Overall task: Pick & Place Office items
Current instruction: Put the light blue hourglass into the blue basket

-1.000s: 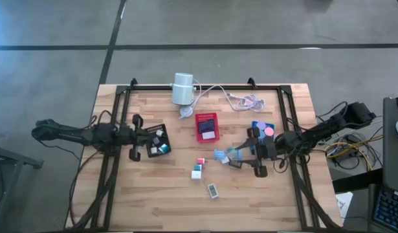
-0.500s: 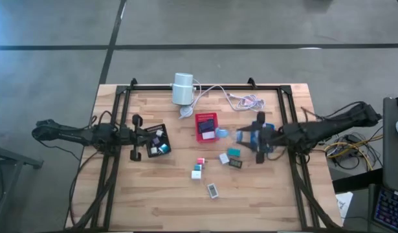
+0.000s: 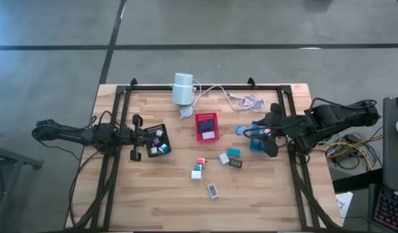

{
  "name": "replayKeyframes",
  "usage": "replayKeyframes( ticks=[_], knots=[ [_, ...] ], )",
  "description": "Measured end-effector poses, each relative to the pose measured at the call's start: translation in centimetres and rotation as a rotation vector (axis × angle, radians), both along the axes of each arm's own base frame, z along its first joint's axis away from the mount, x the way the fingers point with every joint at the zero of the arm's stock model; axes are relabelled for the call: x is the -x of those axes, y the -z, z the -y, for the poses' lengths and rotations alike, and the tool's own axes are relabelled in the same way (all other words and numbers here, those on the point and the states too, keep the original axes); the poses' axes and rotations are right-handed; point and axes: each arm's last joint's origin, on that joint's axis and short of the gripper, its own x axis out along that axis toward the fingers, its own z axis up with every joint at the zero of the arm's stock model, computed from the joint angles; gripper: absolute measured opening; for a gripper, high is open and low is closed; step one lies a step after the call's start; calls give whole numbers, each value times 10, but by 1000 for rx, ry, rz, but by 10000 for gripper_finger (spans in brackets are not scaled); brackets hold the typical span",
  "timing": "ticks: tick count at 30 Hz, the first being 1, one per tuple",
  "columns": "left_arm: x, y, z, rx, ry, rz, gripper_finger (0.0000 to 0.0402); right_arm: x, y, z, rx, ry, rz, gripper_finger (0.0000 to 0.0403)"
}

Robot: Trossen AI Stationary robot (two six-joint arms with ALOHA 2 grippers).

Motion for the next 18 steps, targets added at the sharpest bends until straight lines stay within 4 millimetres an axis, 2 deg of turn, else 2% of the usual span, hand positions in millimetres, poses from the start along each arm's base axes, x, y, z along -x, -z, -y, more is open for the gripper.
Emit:
replayKeyframes(
  ticks=[4, 12, 18],
  knots=[
    [0, 0, 0, 0, 0, 0, 5, -3, -1, -1, -17, 14, -80, 196],
    [0, 0, 0, -5, -1, 0, 5, -9, 12, -6, -94, 0, -196, 196],
    [0, 0, 0, -5, -2, 0, 5, -5, 21, -6, -174, 78, -299, 196]
  ],
)
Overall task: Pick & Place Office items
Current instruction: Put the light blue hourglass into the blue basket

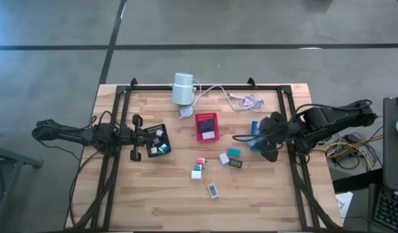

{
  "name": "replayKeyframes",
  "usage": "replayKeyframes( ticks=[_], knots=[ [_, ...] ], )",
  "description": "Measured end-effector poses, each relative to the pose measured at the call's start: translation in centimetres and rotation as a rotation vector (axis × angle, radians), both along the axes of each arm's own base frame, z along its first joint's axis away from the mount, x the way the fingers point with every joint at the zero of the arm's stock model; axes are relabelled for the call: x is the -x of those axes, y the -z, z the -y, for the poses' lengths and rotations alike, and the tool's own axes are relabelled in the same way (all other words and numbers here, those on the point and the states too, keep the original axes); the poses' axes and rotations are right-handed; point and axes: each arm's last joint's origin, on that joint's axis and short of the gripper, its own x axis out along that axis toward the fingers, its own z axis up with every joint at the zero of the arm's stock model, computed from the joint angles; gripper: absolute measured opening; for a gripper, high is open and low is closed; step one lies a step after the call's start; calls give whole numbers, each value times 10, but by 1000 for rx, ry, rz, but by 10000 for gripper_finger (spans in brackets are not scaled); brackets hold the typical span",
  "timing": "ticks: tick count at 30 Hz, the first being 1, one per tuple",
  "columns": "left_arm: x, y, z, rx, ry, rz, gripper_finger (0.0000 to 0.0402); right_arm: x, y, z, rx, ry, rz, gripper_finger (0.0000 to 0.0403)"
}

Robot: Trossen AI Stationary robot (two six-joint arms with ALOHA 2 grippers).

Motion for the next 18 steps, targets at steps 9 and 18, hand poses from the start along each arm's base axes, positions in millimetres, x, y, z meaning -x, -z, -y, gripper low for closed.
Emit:
replayKeyframes(
  ticks=[9, 18],
  knots=[
    [0, 0, 0, 0, 0, 0, 5, -2, 14, -2, -65, 75, -68, 196],
    [0, 0, 0, 0, 0, 0, 5, 0, 41, -2, -70, 94, -165, 196]
  ],
)
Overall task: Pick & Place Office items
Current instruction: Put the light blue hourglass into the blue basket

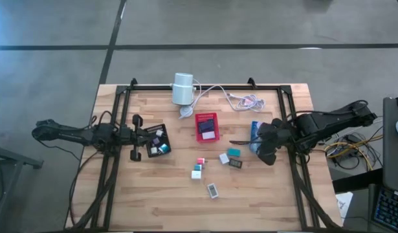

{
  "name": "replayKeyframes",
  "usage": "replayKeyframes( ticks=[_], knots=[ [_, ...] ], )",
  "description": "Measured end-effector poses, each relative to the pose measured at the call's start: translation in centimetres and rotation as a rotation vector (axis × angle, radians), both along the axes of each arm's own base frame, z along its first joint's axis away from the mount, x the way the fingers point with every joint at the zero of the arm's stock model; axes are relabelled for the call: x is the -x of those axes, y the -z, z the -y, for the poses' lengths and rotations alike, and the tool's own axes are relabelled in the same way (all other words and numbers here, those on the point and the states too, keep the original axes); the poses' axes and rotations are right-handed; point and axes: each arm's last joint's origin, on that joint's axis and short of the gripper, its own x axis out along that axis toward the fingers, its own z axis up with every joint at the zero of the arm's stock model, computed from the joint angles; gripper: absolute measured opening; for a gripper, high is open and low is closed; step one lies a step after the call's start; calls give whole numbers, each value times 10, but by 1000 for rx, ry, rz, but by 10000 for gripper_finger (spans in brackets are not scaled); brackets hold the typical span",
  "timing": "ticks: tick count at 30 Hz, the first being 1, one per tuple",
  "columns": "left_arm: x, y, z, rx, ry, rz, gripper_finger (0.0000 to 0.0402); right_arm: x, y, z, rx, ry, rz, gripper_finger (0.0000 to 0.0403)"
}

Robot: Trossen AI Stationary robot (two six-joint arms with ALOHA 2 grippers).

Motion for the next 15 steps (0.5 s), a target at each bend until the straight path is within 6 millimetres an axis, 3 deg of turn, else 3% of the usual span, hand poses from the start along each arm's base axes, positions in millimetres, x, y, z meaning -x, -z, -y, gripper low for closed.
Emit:
replayKeyframes(
  ticks=[15],
  knots=[
    [0, 0, 0, 0, 0, 0, 5, 3, 29, 1, 30, 48, -75, 196]
  ],
)
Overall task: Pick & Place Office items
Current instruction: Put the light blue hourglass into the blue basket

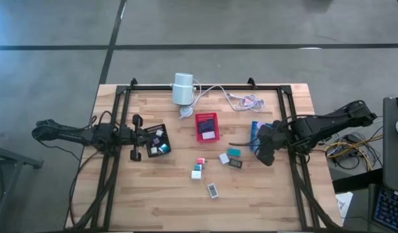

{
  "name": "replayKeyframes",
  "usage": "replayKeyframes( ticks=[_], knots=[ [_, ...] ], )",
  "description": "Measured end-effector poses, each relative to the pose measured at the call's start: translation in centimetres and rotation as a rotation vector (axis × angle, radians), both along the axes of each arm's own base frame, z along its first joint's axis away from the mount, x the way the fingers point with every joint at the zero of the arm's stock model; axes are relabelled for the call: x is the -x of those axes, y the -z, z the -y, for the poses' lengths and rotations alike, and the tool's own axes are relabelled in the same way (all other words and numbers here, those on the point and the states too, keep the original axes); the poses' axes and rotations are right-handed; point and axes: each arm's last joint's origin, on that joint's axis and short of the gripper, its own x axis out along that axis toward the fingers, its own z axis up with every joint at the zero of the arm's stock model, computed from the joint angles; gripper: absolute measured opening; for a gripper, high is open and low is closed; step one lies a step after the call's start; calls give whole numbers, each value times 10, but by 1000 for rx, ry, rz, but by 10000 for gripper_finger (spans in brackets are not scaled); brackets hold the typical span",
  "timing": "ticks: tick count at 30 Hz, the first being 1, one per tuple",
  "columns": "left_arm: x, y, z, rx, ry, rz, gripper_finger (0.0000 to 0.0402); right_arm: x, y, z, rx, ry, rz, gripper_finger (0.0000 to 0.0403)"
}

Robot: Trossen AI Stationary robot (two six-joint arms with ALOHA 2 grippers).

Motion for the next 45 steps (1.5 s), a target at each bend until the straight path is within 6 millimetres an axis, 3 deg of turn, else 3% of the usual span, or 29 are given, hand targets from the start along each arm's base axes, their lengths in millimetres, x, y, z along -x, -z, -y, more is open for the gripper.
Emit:
replayKeyframes(
  ticks=[26, 45],
  knots=[
    [0, 0, 0, 0, 0, 0, 5, -14, 27, -1, 77, 20, -117, 196],
    [0, 0, 0, 0, -1, 0, 5, -20, 32, 23, -23, 197, -107, 196]
  ],
)
